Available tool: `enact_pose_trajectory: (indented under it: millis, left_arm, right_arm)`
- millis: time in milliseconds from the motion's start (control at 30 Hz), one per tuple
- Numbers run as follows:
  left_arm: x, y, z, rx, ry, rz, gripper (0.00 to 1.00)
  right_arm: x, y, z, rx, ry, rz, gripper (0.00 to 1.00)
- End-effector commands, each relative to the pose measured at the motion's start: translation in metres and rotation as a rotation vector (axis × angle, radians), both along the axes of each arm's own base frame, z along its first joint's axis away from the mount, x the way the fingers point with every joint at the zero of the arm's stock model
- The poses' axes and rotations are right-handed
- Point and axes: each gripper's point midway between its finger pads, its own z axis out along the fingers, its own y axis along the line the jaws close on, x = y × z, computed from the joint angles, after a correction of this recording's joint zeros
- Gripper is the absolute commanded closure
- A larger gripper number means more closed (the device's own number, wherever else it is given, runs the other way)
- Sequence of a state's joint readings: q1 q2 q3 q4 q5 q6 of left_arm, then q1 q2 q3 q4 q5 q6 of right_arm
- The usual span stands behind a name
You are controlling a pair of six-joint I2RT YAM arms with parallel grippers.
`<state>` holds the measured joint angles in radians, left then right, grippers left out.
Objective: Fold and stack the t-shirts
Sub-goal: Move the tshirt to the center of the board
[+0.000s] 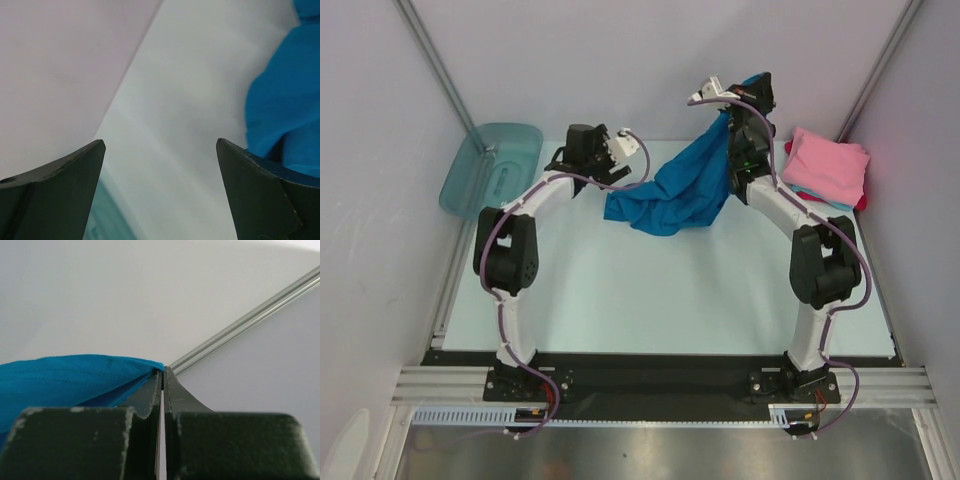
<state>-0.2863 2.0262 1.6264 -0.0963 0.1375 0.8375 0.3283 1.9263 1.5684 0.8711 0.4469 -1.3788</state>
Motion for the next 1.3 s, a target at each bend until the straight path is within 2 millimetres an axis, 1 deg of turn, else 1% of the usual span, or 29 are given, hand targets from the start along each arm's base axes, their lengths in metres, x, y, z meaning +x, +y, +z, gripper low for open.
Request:
enact_pose_trajectory:
  millis: [0,33,67,100,133,167,267,467,500,567,600,633,667,700,733,800,833,867,900,933,967,1000,1033,1067,1133,1167,1200,1233,1267]
  left_arm:
    - [-0.01,-0.043,-0.01,-0.123,0.117,-0.178,0.01]
    - [-0.011,-0.048,-0.014,-0.146,0.154,-0.187,0.01]
    - [-0.016,-0.054,-0.012,-0.168,0.211,-0.203,0.01]
    - [-0.02,-0.058,-0.018,-0.189,0.263,-0.213,0.01]
    - [-0.022,-0.063,-0.033,-0.205,0.317,-0.228,0.01]
    - [-0.02,-0.065,-0.032,-0.217,0.331,-0.22,0.01]
    - [-0.022,-0.067,-0.045,-0.221,0.363,-0.232,0.02]
    - [-0.033,-0.074,-0.054,-0.227,0.428,-0.283,0.01]
    - [-0.033,-0.073,-0.059,-0.223,0.438,-0.283,0.01]
    - [-0.035,-0.072,-0.066,-0.213,0.459,-0.283,0.05]
    - [-0.035,-0.071,-0.073,-0.205,0.472,-0.278,0.08]
    - [-0.034,-0.07,-0.077,-0.2,0.477,-0.27,0.16]
    - [-0.032,-0.07,-0.078,-0.197,0.48,-0.264,0.26]
    - [-0.032,-0.068,-0.088,-0.186,0.499,-0.253,0.34]
    - [-0.031,-0.068,-0.091,-0.183,0.506,-0.25,0.39]
    - [-0.03,-0.067,-0.092,-0.175,0.521,-0.243,0.46]
    - [-0.031,-0.067,-0.099,-0.172,0.538,-0.239,0.48]
    - [-0.03,-0.066,-0.097,-0.171,0.541,-0.232,0.49]
    - [-0.031,-0.067,-0.098,-0.168,0.547,-0.238,0.52]
    - [-0.033,-0.066,-0.101,-0.162,0.558,-0.239,0.63]
    - [-0.032,-0.065,-0.102,-0.153,0.554,-0.236,0.88]
    - [-0.028,-0.063,-0.102,-0.137,0.541,-0.215,1.0]
    - [-0.016,-0.052,-0.102,-0.094,0.505,-0.144,1.0]
    - [-0.002,-0.046,-0.089,-0.085,0.453,-0.077,1.0]
    - [0.015,-0.033,-0.066,-0.098,0.38,0.037,1.0]
    - [0.026,-0.021,-0.026,-0.111,0.27,0.105,1.0]
    - [0.027,-0.017,-0.005,-0.129,0.226,0.112,1.0]
    - [0.031,-0.016,0.026,-0.16,0.15,0.108,1.0]
    - [0.025,-0.013,0.038,-0.178,0.138,0.092,1.0]
  right_arm:
    - [-0.02,-0.001,0.013,0.039,-0.034,0.006,1.0]
    - [-0.02,0.002,0.005,0.04,-0.01,0.006,1.0]
    - [-0.019,0.005,-0.003,0.04,0.018,0.007,1.0]
    - [-0.024,0.006,-0.001,0.043,0.017,0.011,1.0]
    - [-0.024,0.007,-0.011,0.035,0.043,0.012,1.0]
    - [-0.025,0.009,-0.013,0.029,0.052,0.015,1.0]
    - [-0.026,0.009,-0.02,0.016,0.072,0.012,1.0]
    - [-0.024,0.01,-0.021,0.009,0.075,0.011,1.0]
    - [-0.023,0.011,-0.019,0.01,0.072,0.011,1.0]
    - [-0.021,0.012,-0.023,0.011,0.079,0.011,1.0]
    - [-0.02,0.012,-0.024,0.013,0.079,0.008,1.0]
    - [-0.02,0.014,-0.026,0.013,0.082,0.01,1.0]
    - [-0.02,0.013,-0.026,0.015,0.082,0.009,1.0]
    - [-0.02,0.014,-0.026,0.016,0.082,0.013,1.0]
    - [-0.019,0.014,-0.027,0.016,0.082,0.013,1.0]
    - [-0.018,0.016,-0.028,0.011,0.081,0.017,1.0]
    - [-0.018,0.015,-0.026,0.009,0.076,0.014,1.0]
    - [-0.017,0.015,-0.026,0.006,0.074,0.016,1.0]
    - [-0.016,0.014,-0.026,0.009,0.072,0.012,1.0]
    - [-0.015,0.015,-0.026,0.01,0.074,0.013,1.0]
    - [-0.014,0.012,-0.026,0.012,0.074,0.009,1.0]
    - [-0.014,0.012,-0.026,0.013,0.074,0.008,1.0]
    - [-0.013,0.012,-0.027,0.012,0.077,0.005,1.0]
    - [-0.012,0.011,-0.031,0.013,0.084,0.001,1.0]
    - [-0.013,0.01,-0.034,0.018,0.093,-0.002,1.0]
    - [-0.013,0.01,-0.037,0.018,0.101,-0.001,1.0]
    - [-0.013,0.01,-0.04,0.018,0.107,0.0,1.0]
    - [-0.013,0.009,-0.04,0.017,0.108,0.0,1.0]
    - [-0.013,0.008,-0.041,0.016,0.111,-0.003,1.0]
